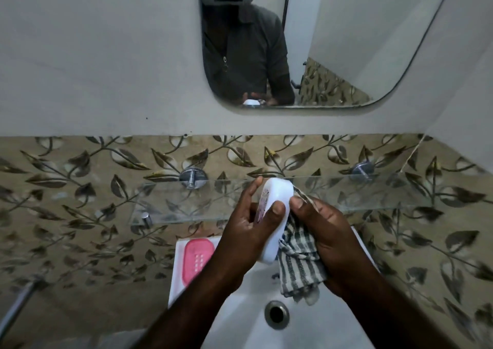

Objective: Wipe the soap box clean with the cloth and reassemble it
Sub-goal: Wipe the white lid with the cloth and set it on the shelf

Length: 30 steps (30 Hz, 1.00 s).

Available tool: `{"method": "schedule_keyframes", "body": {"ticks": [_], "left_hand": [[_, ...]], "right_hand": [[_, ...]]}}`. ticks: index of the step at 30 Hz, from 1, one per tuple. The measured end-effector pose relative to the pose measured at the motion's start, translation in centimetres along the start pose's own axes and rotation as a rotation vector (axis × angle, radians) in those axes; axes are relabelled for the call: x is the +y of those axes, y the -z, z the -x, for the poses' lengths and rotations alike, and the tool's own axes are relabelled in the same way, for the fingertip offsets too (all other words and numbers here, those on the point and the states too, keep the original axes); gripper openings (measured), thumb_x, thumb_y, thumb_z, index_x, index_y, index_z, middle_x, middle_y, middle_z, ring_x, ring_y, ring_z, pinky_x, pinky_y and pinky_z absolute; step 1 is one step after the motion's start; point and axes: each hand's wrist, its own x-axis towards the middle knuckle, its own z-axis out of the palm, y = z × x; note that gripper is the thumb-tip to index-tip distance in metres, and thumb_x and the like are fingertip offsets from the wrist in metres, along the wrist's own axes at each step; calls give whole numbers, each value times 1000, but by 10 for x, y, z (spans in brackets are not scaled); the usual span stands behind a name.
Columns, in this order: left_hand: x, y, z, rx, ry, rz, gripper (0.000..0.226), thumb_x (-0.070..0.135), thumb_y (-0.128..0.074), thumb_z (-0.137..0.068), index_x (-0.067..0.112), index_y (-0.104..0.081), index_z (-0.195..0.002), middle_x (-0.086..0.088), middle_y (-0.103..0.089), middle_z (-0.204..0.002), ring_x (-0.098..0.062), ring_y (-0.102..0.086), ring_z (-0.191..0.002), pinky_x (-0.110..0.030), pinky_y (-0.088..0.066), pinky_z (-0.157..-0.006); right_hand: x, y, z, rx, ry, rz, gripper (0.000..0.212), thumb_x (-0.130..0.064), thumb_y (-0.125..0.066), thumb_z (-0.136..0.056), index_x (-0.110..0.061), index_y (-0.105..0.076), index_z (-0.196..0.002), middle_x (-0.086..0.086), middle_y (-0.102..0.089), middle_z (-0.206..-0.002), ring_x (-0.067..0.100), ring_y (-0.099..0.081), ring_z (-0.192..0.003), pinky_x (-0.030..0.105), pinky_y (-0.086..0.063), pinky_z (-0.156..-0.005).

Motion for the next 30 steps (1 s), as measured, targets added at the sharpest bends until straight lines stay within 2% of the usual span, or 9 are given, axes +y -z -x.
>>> {"method": "schedule_keyframes", "body": {"ticks": [3,8,11,14,16,18,21,27,30], "left_hand": [[5,8,-3,32,-43,-73,61,68,-74,-55,53,-57,-111,10,-68,-115,-11,-66,-106,-39,-55,-90],[8,27,-4,122,-38,147,57,59,-78,-65,15,-71,-101,-21,-70,-106,-46,-64,-101,-68,-46,-90],[6,38,-6,151,-3,372,33,30,-81,-64,14,-71,-91,-19,-71,-98,-36,-66,-87,-54,-51,-85],[2,34,-4,-15,82,494,61,26,-86,-57,14,-62,-112,-19,-67,-105,-31,-66,-87,-46,-56,-75],[1,27,0,-88,133,490,67,21,-79,-63,28,-59,-127,-15,-69,-111,-27,-68,-90,-41,-56,-71],[0,19,4,-141,147,425,70,14,-73,-70,39,-53,-133,-14,-69,-115,-28,-67,-94,-43,-56,-75],[-1,15,6,-158,117,274,77,14,-72,-73,46,-44,-136,-9,-69,-118,-27,-67,-102,-42,-55,-83],[2,27,9,-83,1,-86,81,38,-78,-64,57,-42,-134,6,-69,-118,-13,-65,-104,-33,-53,-87],[3,23,11,-62,-27,-344,85,48,-78,-62,54,-39,-137,24,-56,-132,3,-54,-117,-22,-45,-96]], "right_hand": [[1,3,-5,-19,-3,21,32,-23,-66,-83,-1,-71,-106,29,-71,-105,41,-70,-94,47,-59,-82],[1,11,-12,-10,2,38,38,-26,-72,-82,0,-69,-109,34,-67,-111,36,-67,-94,45,-56,-82],[3,16,-14,-28,-54,3,36,-22,-70,-89,4,-66,-114,33,-66,-113,35,-66,-96,43,-57,-82],[8,16,-12,10,-101,75,28,-17,-65,-89,4,-68,-106,27,-72,-104,31,-68,-88,39,-57,-77],[10,15,-12,78,-67,271,15,-16,-70,-88,-2,-70,-92,17,-74,-88,26,-66,-78,37,-53,-70],[12,15,-12,134,-17,520,14,-19,-75,-85,-9,-69,-79,10,-71,-72,17,-62,-67,34,-49,-63],[8,16,-13,201,2,630,12,-18,-81,-80,-10,-71,-81,7,-75,-73,17,-68,-64,33,-53,-60],[-19,28,-14,431,117,365,10,-14,-73,-86,-11,-71,-96,8,-78,-85,29,-75,-81,39,-60,-73],[-23,20,-9,350,304,735,7,-19,-70,-90,-19,-68,-97,-3,-73,-81,4,-70,-77,21,-56,-71]]}}
